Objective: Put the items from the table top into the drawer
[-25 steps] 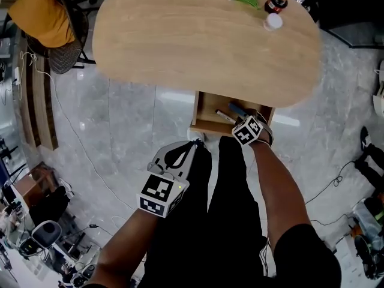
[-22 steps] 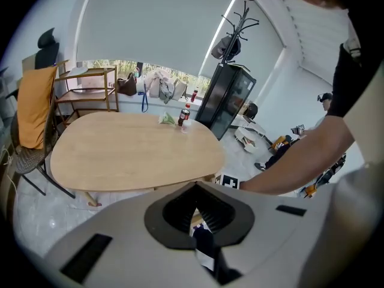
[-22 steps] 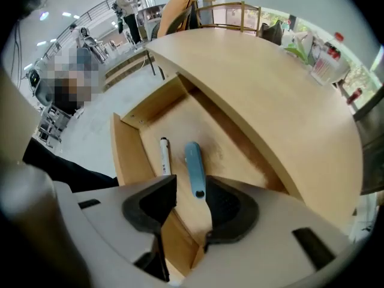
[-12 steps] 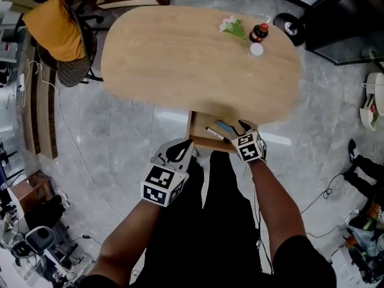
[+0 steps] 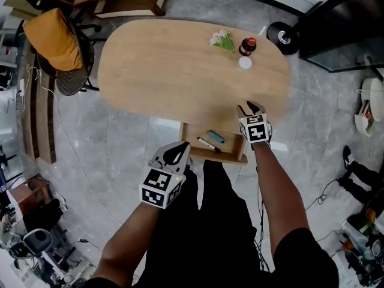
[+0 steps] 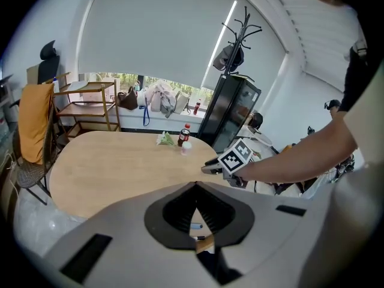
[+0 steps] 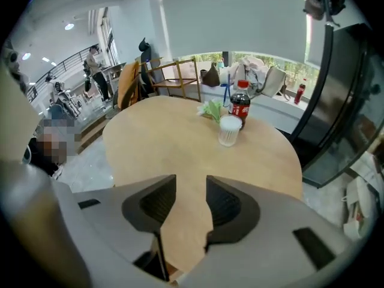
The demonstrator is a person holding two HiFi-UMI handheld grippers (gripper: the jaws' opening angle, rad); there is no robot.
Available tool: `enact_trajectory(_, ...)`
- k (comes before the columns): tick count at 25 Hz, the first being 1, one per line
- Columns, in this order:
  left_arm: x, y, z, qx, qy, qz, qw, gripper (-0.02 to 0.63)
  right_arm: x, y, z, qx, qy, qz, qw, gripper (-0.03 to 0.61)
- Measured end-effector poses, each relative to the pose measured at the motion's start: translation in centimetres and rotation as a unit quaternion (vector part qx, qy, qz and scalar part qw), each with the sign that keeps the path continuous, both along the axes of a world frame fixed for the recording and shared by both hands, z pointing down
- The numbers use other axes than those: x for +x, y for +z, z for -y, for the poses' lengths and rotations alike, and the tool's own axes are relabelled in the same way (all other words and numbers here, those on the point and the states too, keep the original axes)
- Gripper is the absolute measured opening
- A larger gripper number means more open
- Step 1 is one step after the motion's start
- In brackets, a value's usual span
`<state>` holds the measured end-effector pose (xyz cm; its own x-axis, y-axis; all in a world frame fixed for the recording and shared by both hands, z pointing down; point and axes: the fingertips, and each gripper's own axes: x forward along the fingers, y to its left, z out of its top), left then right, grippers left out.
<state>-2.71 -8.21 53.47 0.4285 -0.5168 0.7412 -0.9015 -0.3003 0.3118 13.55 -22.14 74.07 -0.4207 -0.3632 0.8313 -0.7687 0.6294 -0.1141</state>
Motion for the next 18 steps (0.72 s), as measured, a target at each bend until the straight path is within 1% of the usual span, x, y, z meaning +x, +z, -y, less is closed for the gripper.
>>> enact_trajectory(6,-0.1,0.5,1.0,-0.009,-0.021,0.006,0.9997,0.002,0.5,0.6,5.9,0.013,0.01,0.007,1.0,0.173)
enact_trajectory(8,-0.2,0.6,1.1,-0.011,-0.025,0.007,0.9996,0.002,0.2,0.9,7.9,0.019,0.007,0.002,1.0,0.178)
enact_trajectory(12,-0.6,0.4,1.0,-0.016,-0.033,0.011,0.9993,0.002,-0.2,1.4,11.7,0.028,0.004,-0.012,1.0,0.209)
enact_trajectory(18,-1.3,0.8,-0.1,-0.021,-0.035,0.029,0.9987,0.002,-1.3,3.0,16.4,0.026,-0.029,-0.042,0.998,0.249)
